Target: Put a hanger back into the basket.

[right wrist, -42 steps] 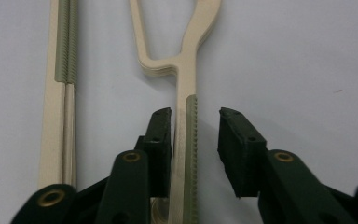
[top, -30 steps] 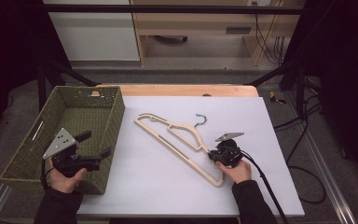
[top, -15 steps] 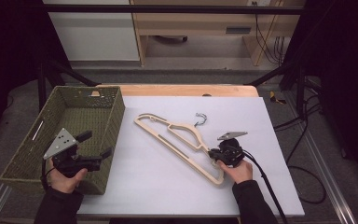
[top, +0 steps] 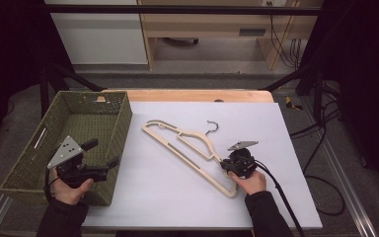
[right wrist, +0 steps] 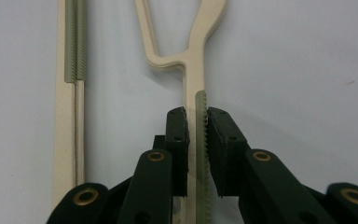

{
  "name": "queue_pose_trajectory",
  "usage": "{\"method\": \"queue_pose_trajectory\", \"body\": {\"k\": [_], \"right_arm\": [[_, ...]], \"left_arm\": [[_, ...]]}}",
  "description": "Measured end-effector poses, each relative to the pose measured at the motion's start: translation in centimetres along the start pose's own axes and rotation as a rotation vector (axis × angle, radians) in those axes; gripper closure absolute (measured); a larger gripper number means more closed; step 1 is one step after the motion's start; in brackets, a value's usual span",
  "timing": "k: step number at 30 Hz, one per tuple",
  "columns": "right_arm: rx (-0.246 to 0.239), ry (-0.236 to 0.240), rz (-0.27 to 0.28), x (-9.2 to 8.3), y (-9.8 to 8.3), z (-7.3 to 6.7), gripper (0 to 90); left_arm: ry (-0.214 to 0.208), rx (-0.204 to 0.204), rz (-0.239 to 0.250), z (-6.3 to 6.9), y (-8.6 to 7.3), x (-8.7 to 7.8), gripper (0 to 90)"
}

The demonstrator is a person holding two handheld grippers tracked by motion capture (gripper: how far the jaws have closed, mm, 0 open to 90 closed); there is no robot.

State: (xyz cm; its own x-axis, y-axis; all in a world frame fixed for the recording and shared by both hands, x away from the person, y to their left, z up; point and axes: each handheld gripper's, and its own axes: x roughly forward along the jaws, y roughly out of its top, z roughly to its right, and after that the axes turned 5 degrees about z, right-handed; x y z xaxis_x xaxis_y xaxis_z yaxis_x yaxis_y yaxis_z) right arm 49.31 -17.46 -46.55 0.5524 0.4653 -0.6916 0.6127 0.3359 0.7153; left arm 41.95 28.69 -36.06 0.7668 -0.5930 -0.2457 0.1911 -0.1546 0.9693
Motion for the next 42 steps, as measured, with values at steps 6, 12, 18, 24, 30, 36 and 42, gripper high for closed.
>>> {"method": "queue_pose_trajectory", "body": {"k": [6, 12, 18, 24, 30, 36, 42], "right_arm": [[0.009, 0.004, 0.014, -0.2, 0.1, 0.1, 79.4], [0.021, 0.007, 0.014, -0.5, 0.2, 0.0, 79.6], [0.017, 0.03, 0.056, -1.7, 0.6, -0.1, 79.6], [0.016, 0.027, 0.029, -1.4, 0.2, -1.0, 79.6], [0.023, 0.031, 0.01, -0.7, -0.1, -1.7, 79.5], [0.004, 0.053, 0.006, -0.2, -0.4, -1.7, 77.8], [-0.028, 0.04, -0.01, 0.6, -0.6, -1.8, 75.5]], "left_arm": [[-0.002, 0.001, 0.002, 0.0, 0.1, -0.1, 5.7], [-0.004, 0.005, -0.003, 0.2, 0.1, 0.1, 5.7], [-0.004, 0.005, -0.006, 0.2, 0.0, 0.2, 5.8], [-0.006, 0.005, -0.011, 0.3, 0.0, 0.3, 5.8], [-0.007, 0.007, -0.01, 0.4, 0.0, 0.2, 5.8], [-0.008, 0.007, -0.011, 0.4, 0.0, 0.3, 5.8], [-0.012, 0.011, -0.014, 0.6, 0.0, 0.5, 5.8]]}}
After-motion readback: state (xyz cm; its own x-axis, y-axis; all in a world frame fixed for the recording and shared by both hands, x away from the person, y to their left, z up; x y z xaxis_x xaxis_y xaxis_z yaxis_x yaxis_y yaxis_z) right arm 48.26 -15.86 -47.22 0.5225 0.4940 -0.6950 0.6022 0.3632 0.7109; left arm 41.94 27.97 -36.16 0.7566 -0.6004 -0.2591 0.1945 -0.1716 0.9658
